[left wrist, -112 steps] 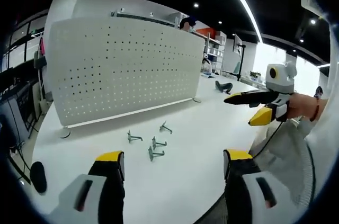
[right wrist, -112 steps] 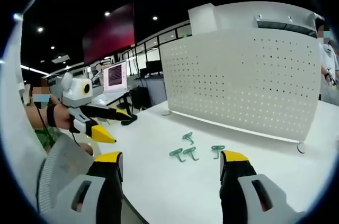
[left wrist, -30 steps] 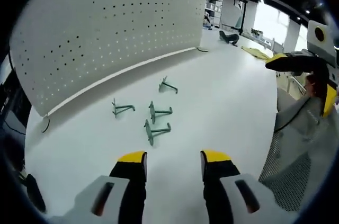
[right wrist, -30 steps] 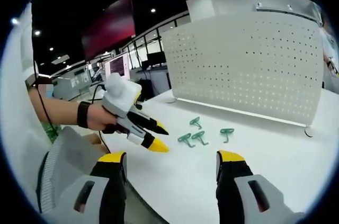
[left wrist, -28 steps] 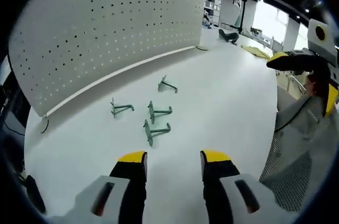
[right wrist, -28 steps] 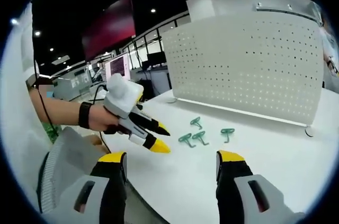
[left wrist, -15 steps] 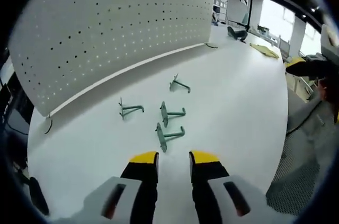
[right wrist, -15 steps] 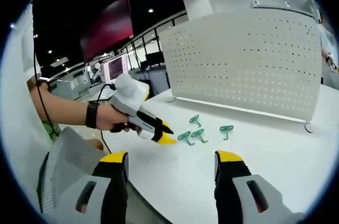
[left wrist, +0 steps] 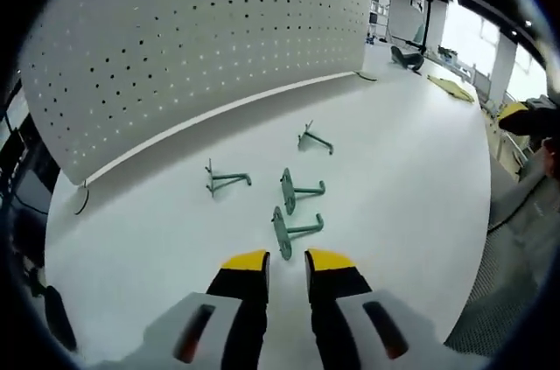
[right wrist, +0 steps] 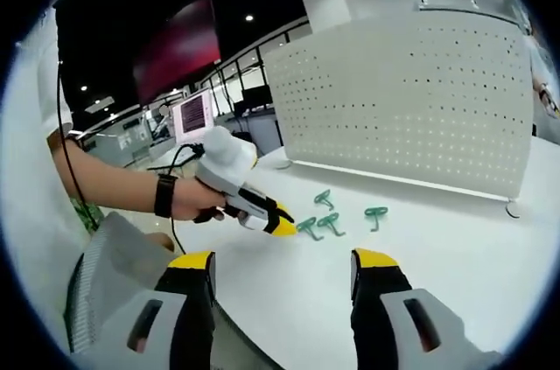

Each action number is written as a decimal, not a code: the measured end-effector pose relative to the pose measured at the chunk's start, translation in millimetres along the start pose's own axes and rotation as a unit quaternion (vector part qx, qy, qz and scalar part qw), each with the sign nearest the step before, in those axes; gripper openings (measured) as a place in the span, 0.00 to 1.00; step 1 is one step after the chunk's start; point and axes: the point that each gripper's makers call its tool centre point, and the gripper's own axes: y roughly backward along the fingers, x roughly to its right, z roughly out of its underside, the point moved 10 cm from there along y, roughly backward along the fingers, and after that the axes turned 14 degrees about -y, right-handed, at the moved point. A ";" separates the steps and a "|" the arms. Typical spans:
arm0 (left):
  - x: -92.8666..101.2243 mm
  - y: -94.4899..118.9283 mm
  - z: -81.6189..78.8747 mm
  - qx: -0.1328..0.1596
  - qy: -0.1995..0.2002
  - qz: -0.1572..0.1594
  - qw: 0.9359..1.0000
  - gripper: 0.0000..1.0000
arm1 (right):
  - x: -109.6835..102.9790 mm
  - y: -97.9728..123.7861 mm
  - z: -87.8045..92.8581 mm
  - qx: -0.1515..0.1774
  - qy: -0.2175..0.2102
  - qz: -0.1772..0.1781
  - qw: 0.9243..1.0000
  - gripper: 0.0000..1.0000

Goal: Insert the hook assembly into the mounting plate slot until the hook locks in place.

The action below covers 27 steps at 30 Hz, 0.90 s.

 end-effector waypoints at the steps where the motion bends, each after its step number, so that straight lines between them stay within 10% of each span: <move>1: -0.6 -1.0 0.4 0.000 0.001 -0.001 1.000 0.17 | 0.0 0.0 -0.6 0.001 -0.001 -0.001 1.000 0.63; 27: 0.0 -15.0 1.9 0.005 0.012 -0.002 1.000 0.07 | -0.6 4.1 0.8 0.001 -0.007 -0.003 1.000 0.60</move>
